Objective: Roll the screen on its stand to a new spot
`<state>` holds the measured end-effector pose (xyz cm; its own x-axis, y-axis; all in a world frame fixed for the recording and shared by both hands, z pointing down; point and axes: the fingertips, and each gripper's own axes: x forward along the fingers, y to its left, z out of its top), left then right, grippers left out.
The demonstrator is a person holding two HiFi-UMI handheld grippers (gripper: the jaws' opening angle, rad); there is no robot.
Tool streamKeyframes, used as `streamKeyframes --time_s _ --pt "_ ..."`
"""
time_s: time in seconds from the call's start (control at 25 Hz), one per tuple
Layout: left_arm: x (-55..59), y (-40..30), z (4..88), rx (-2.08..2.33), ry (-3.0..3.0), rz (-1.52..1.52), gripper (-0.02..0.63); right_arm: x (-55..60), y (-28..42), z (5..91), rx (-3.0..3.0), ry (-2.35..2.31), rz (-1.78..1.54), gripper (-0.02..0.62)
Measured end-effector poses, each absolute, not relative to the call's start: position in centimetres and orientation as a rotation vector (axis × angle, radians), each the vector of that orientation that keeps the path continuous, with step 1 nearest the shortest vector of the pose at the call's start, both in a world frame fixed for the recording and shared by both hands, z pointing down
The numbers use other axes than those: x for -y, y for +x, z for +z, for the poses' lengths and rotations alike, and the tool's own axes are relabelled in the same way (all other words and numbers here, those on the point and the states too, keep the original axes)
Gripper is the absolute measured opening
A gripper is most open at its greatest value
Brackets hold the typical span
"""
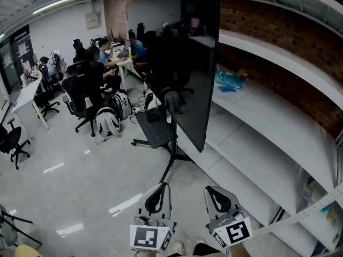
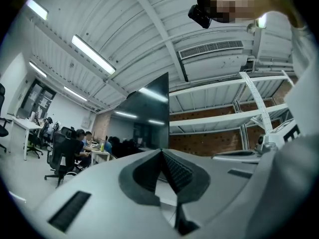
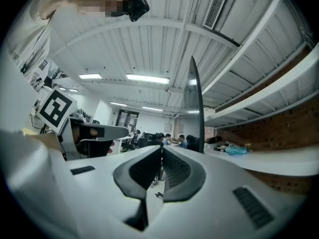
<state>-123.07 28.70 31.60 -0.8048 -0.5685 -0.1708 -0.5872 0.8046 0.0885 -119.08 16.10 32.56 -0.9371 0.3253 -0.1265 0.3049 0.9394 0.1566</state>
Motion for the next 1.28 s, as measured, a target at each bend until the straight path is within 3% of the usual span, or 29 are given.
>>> streamKeyframes --time_s 1.04,1.08,1.12,1.16,1.28 --pt "-15.8 -131.5 28.8 -2.855 -0.926 0.108 0.022 -6.7 -129.5 30.6 -2.845 0.607 0.026 0.024" --pt "-15.2 -132.1 28.1 -2.845 -0.957 0.126 0.063 -6.4 -130.1 30.0 -2.828 0.63 0.005 0.04" --pt "-14.5 -132.6 27.3 -2.832 -0.99 0.15 0.148 -6.3 -130.8 29.3 -2.81 0.656 -0.013 0.136" --pt "-14.0 -133.2 26.6 -2.821 -1.018 0.174 0.193 -6.2 -131.5 28.7 -2.794 0.679 -0.018 0.214" --pt "-12.6 -135.4 24.5 -2.812 -1.04 0.188 0.262 -6.3 -133.9 27.1 -2.752 0.716 0.023 0.253"
